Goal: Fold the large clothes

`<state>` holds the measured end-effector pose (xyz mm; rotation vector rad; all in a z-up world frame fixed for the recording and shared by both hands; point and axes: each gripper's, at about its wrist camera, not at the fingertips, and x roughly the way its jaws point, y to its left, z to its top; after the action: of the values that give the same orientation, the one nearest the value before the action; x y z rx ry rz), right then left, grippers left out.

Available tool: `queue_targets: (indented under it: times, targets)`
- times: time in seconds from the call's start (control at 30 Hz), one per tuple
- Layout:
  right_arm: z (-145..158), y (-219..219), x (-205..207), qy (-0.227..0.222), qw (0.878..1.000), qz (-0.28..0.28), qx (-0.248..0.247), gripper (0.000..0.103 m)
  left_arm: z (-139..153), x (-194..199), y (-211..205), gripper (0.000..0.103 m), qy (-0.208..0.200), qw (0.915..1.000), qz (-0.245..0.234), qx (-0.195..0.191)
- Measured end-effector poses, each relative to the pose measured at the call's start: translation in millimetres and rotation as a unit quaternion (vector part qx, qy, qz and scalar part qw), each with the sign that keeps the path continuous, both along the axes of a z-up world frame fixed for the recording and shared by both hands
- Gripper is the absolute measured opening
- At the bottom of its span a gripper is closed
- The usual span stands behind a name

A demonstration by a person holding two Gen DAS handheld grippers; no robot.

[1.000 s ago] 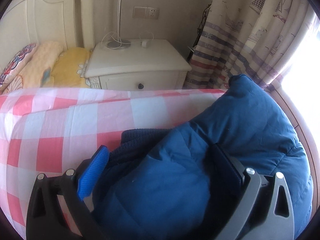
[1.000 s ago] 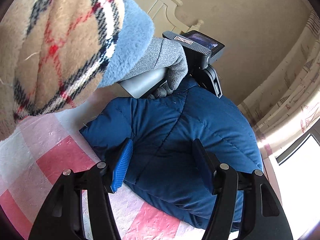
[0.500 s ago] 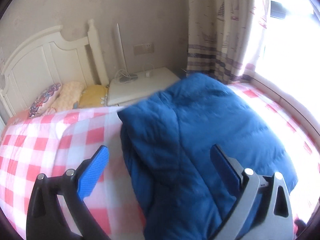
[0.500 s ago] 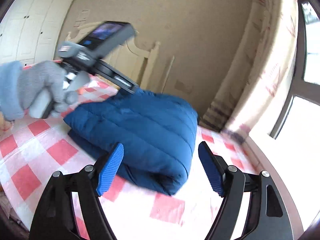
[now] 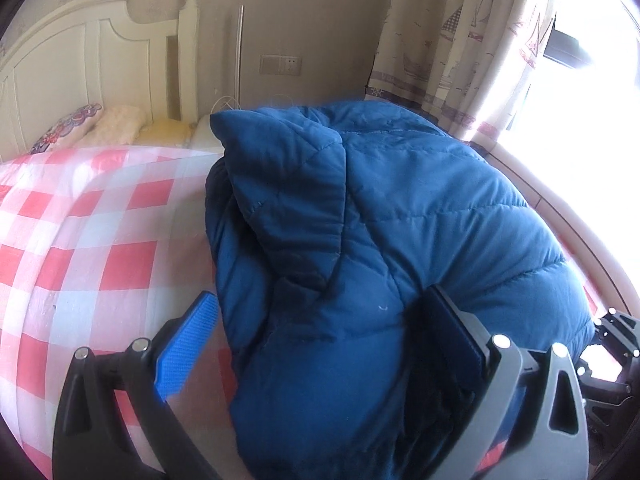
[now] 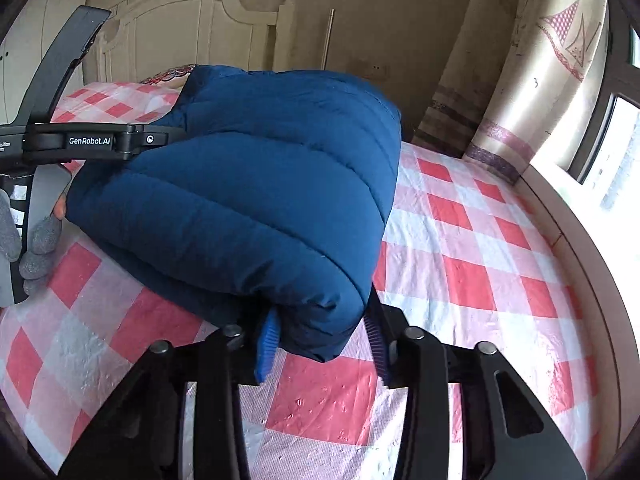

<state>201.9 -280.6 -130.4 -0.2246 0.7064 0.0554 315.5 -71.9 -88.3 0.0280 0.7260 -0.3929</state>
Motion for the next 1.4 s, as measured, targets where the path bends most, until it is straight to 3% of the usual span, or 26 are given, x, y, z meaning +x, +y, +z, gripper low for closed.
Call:
queue_targets:
  times: [0.1,0.27,0.37,0.5,0.57,0.7,0.77,0.87,1.0,1.03,1.13,1.4]
  targets:
    - [13.3,7.5,-6.4,-0.024,0.999,0.003,-0.027,0.031,0.9,-2.0,1.1,0.102,-0.010,0.9999,0.010,0.009]
    - [-8.8,-9.0,5.1,0.028,1.000,-0.006,-0.009,0.030,-1.2,-4.8,-0.9,0.102,-0.004,1.0000,0.006,0.007]
    - [-0.7,-16.3,1.7,0.042,0.999,-0.030,0.016,0.031,-0.8,-6.7,-1.6,0.102,-0.012,0.9997,0.016,0.015]
    - [24.6,-18.5,-24.7,0.003,0.998,-0.037,0.043,0.036,-0.5,-6.9,2.5,0.102,-0.005,0.9997,0.023,0.005]
    - [35.0,-14.6,-37.9,-0.024,0.998,-0.027,0.047,0.049,4.1,-15.4,3.6,0.102,-0.011,0.9992,0.039,0.007]
    - [52.8,-16.4,-62.9,-0.067,0.994,-0.009,0.085,0.068,23.2,-59.8,8.8,0.102,-0.062,0.9950,0.075,0.023]
    - [60.6,-21.3,-81.9,-0.104,0.988,-0.004,0.117,0.087,34.3,-90.0,11.7,0.102,-0.090,0.9910,0.091,0.037]
    - [64.2,-24.1,-107.6,-0.142,0.980,-0.006,0.139,0.088,47.6,-140.5,11.3,0.102,-0.129,0.9821,0.119,0.069]
    - [51.1,-17.0,-129.8,-0.136,0.982,-0.006,0.129,0.092,56.5,-203.2,9.9,0.102,-0.207,0.9641,0.142,0.086]
    - [47.3,-15.0,-135.1,-0.134,0.983,-0.005,0.125,0.092,58.2,-215.9,10.6,0.102,-0.212,0.9657,0.130,0.075]
    - [37.0,-9.5,-147.2,-0.130,0.984,0.000,0.118,0.092,60.8,-237.5,15.9,0.102,-0.177,0.9783,0.104,0.026]
    - [44.1,-5.0,-157.0,-0.146,0.983,-0.001,0.114,0.092,63.2,-260.8,13.1,0.102,-0.195,0.9734,0.119,0.025]
